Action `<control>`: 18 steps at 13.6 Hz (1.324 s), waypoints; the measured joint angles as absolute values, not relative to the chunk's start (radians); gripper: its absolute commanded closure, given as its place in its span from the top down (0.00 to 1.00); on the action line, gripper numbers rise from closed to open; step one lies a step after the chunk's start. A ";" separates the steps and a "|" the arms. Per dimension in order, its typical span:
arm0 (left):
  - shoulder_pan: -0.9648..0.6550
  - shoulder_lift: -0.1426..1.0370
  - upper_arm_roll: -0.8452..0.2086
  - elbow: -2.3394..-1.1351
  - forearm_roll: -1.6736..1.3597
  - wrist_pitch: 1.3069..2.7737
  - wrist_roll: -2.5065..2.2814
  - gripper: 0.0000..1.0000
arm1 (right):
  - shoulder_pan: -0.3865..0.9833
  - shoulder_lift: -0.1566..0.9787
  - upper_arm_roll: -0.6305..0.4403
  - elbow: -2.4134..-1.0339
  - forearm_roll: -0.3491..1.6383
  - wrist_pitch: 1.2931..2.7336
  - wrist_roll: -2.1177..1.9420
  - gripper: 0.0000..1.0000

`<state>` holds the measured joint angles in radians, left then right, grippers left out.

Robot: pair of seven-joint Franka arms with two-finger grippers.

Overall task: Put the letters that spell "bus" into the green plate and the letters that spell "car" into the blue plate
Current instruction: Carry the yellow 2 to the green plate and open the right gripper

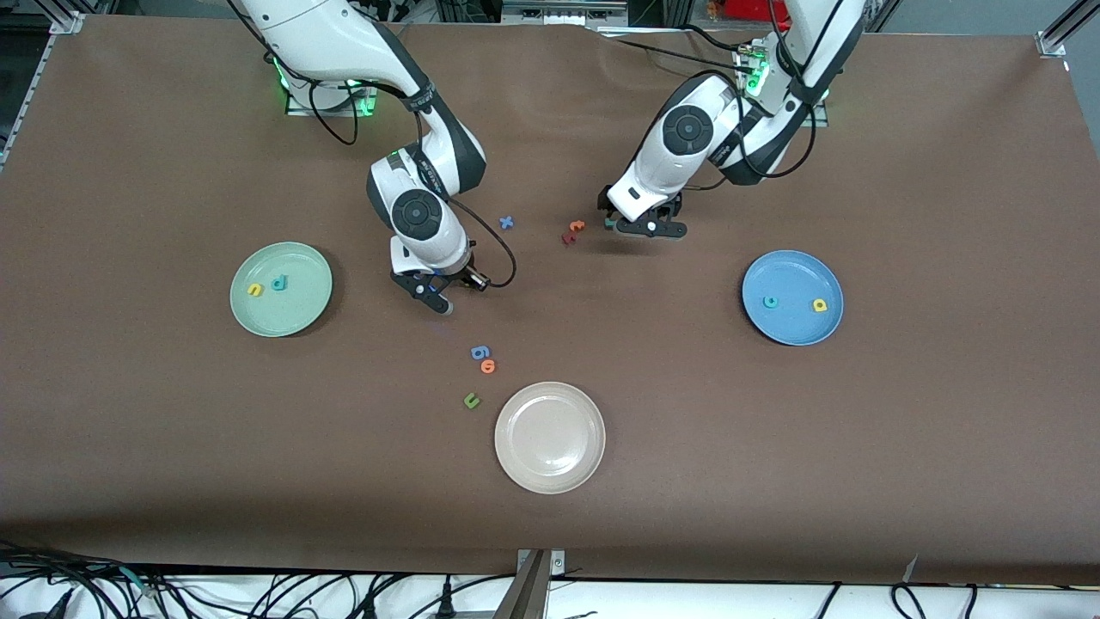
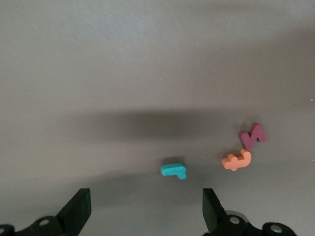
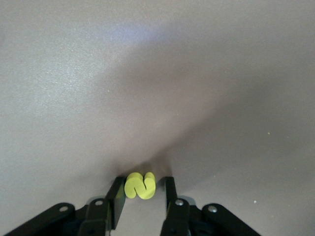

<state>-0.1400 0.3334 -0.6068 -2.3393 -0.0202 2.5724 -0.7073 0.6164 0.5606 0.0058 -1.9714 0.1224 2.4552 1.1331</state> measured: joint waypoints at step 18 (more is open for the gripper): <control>-0.194 0.472 -0.592 -2.340 0.347 2.672 -1.127 0.68 | 0.610 0.395 -0.355 -1.919 0.110 1.984 0.609 0.00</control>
